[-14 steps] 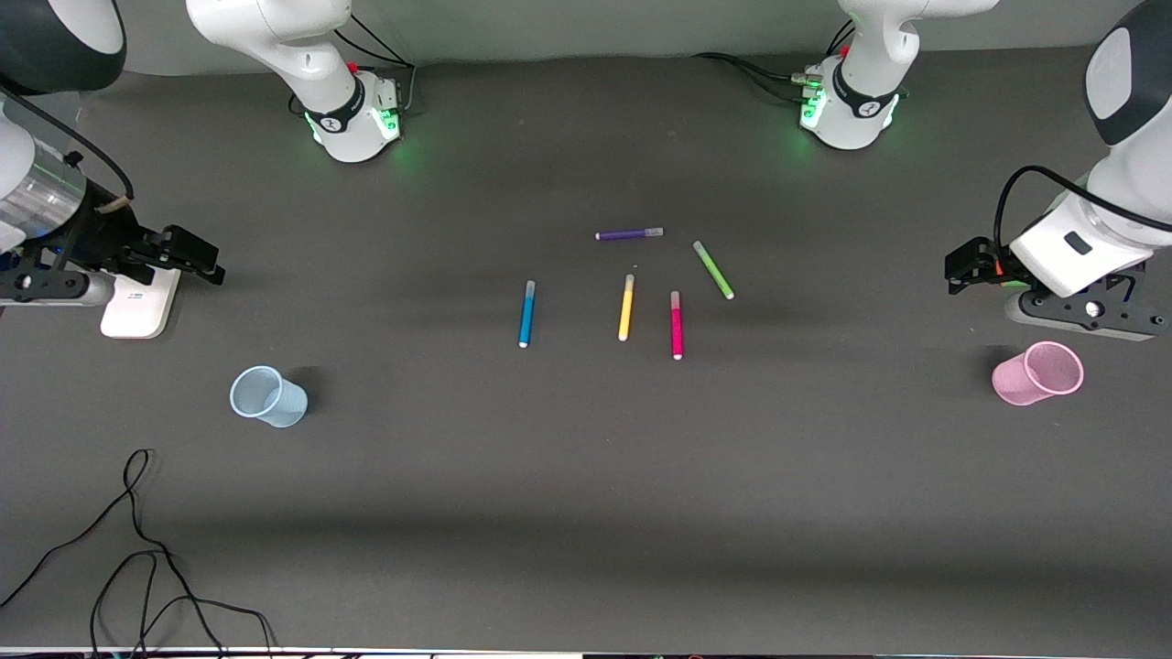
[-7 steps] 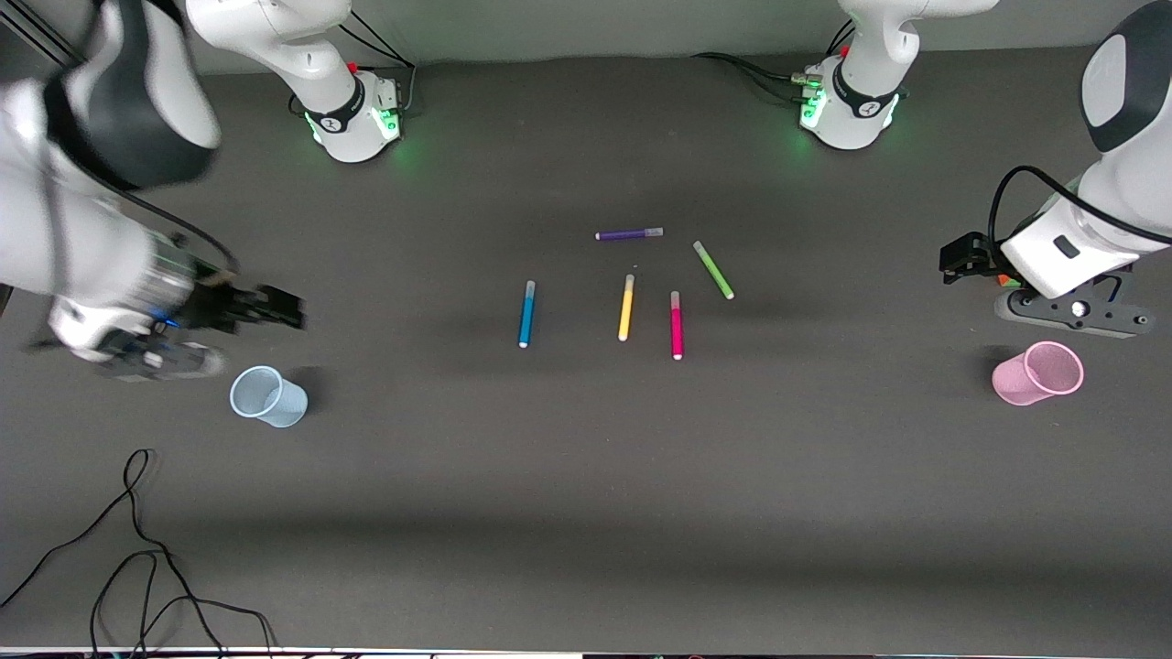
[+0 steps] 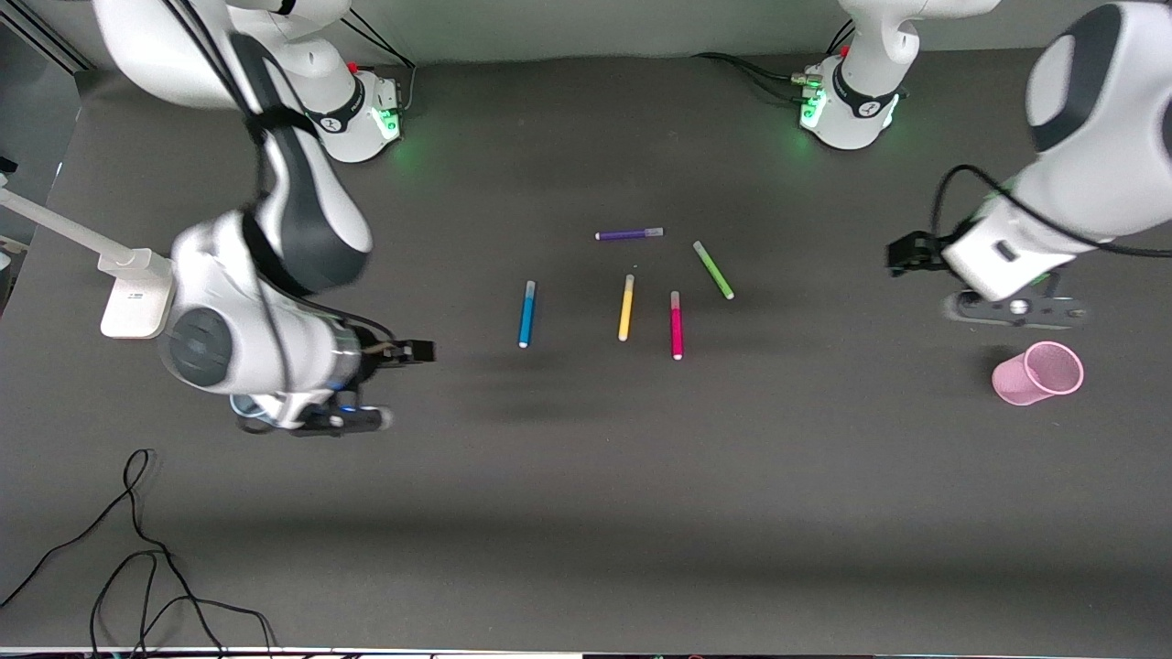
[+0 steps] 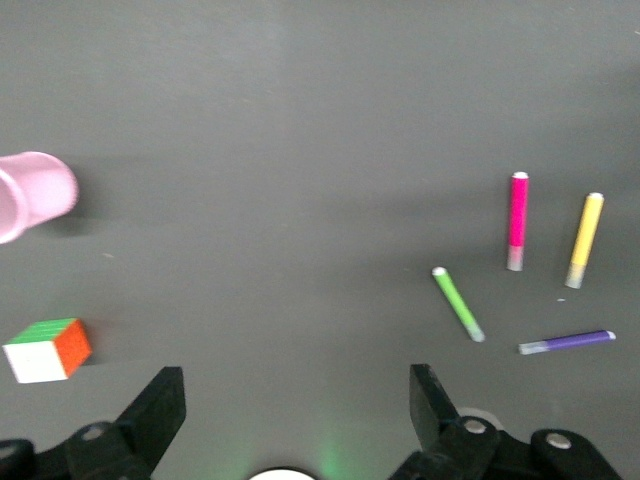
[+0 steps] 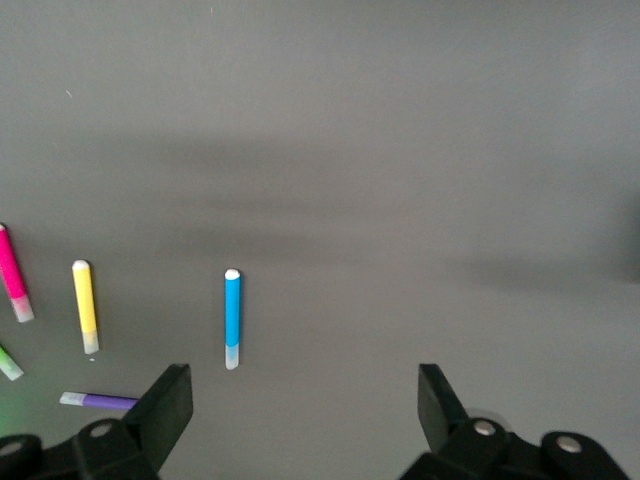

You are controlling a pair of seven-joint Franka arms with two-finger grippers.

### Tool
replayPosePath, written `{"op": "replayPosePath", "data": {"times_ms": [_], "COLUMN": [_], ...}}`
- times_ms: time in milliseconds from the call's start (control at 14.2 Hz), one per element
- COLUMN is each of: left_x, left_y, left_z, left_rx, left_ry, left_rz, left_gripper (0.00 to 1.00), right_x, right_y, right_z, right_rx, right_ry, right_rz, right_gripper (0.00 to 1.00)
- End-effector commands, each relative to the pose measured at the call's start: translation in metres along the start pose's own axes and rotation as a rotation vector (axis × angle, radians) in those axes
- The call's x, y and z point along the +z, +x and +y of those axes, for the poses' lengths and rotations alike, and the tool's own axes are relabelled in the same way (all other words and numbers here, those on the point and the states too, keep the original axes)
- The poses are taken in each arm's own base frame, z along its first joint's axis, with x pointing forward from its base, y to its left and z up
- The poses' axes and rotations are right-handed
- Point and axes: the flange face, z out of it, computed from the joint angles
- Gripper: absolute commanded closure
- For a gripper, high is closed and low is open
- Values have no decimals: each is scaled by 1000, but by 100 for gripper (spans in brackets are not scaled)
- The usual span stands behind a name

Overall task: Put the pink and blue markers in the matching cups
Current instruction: 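Reach the right gripper to the blue marker while the left gripper reaches the pink marker, then close the right gripper on the blue marker while the left gripper grasps the pink marker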

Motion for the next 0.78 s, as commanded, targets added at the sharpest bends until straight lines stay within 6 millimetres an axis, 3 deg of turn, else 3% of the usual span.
{"op": "replayPosePath", "data": {"times_ms": [0,282,494,706], "left_x": [19,75,134,193], "left_y": [13,32,48,55], "left_z": [56,134,180,211], "left_rx": [-12,-6,40,47], "left_ry": [-5,0,-36,-29], "left_rz": [-18,-3,-2,-10], "left_gripper": [1,1,1,1], "right_x": [58,147,187,212], "right_y": [24,26,21,24], "right_z": [-28,-59,-91,-95], "right_rx": [23,6,27,29], "right_ry": [19,1,-25,-41], "right_rz": [-87,-212,-240,-264], "right_gripper": [0,1,1,1]}}
